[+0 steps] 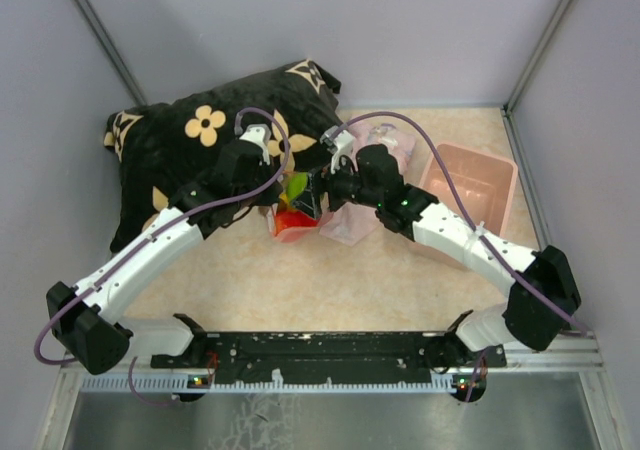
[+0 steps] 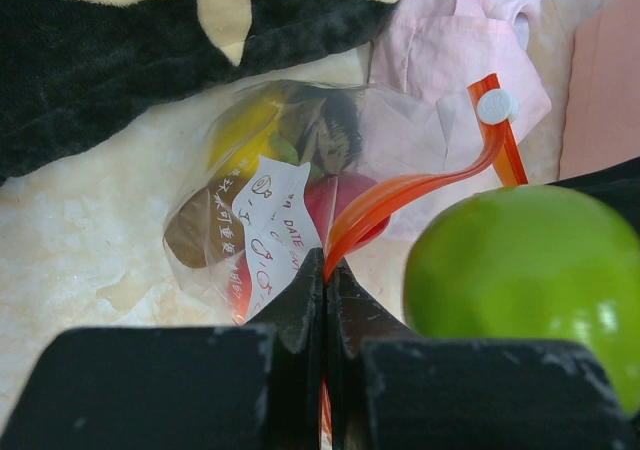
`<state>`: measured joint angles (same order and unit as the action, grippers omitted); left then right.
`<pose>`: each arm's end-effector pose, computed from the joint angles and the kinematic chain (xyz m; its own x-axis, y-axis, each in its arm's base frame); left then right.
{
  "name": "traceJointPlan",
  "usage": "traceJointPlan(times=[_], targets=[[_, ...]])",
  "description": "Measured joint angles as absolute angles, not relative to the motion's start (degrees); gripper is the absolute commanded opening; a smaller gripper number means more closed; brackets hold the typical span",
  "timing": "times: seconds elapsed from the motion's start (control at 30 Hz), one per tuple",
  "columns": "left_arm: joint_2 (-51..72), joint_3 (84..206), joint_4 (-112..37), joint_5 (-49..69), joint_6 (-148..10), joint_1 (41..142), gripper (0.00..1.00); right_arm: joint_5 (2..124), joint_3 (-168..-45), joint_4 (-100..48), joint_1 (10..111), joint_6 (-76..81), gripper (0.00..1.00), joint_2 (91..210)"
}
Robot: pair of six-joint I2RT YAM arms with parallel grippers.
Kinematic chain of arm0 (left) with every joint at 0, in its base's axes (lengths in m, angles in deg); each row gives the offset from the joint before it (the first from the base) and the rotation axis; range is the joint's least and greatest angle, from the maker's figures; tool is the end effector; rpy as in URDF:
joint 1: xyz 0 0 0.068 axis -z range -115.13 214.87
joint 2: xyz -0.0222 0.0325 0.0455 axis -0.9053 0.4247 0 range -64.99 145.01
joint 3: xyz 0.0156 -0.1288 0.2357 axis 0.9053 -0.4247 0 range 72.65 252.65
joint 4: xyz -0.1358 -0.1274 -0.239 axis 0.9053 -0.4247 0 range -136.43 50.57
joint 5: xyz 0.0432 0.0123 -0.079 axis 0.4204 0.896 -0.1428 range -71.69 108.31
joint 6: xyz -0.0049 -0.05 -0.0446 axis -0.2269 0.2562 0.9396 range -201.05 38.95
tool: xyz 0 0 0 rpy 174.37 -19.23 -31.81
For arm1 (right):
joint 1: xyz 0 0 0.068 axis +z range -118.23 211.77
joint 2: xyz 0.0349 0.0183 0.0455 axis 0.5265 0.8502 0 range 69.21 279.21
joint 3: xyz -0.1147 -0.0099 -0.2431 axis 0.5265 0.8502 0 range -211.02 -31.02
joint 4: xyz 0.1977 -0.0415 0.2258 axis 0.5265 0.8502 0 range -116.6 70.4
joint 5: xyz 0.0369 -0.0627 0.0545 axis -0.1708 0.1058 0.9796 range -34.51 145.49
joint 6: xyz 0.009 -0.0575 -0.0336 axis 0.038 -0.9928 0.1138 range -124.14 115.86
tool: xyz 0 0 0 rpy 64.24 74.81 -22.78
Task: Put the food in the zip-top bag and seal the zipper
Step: Place the fake fruit in the zipper food storage bag.
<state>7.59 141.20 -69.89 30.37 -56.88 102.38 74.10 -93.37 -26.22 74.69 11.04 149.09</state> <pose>0.2755 -0.1973 0.3296 -0.5976 -0.0459 -0.8005 0.2349 0.9445 -0.2295 0.2714 0.2759 0.3013 -0.4446 -0.0744 -0.8926 -0.7784 0.5251 0.3440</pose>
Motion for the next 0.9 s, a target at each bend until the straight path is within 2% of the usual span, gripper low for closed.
traceJointPlan(times=[0.13, 0.53, 0.8, 0.9], targets=[[7.6, 141.2, -69.9, 30.3, -56.9, 102.4, 0.0, 74.2, -93.4, -26.2, 74.8, 10.8, 0.8, 150.8], [7.6, 141.2, -69.9, 30.3, -56.9, 102.4, 0.0, 69.1, -93.3, -27.7, 75.7, 8.6, 0.79, 154.9], [7.6, 141.2, -69.9, 30.2, -56.9, 102.4, 0.0, 67.0, -93.4, -28.0, 75.9, 7.9, 0.97, 157.0], [7.6, 141.2, -69.9, 30.2, -56.8, 102.4, 0.0, 66.5, -93.4, -28.5, 75.9, 8.0, 0.99, 157.1]])
